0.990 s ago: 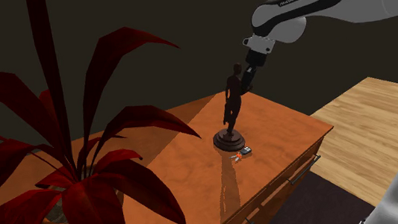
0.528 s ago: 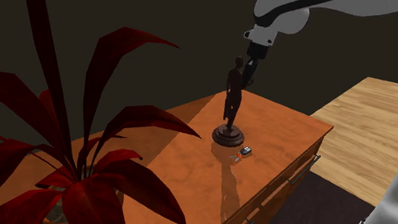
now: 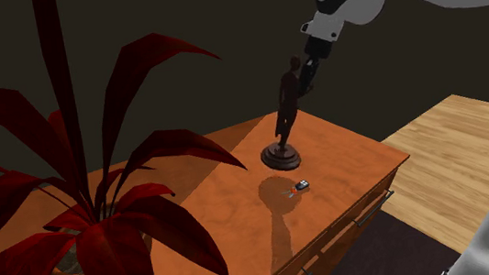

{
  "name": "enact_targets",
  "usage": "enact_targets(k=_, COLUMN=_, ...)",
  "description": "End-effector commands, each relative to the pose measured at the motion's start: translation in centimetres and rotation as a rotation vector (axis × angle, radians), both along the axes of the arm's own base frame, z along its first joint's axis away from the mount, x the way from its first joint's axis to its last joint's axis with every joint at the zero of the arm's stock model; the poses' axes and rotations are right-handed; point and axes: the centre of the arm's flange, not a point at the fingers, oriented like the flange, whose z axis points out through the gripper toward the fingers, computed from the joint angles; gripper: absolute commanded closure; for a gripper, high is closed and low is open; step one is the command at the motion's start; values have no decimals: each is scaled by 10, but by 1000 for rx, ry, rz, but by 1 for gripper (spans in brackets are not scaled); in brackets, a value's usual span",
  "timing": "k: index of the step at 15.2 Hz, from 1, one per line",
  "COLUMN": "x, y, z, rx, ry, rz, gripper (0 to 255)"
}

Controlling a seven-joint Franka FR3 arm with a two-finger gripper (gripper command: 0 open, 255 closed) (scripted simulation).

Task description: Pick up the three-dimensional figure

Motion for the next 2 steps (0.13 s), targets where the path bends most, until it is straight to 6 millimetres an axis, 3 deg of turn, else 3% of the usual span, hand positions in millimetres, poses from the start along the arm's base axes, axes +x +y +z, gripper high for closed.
enact_targets(k=1, x=-1, y=-1, z=8, rx=0, ry=-3, rz=0, gripper=255)
enact_targets(k=2, x=-1, y=-1, z=8, rx=0, ry=-3, rz=0, gripper=255)
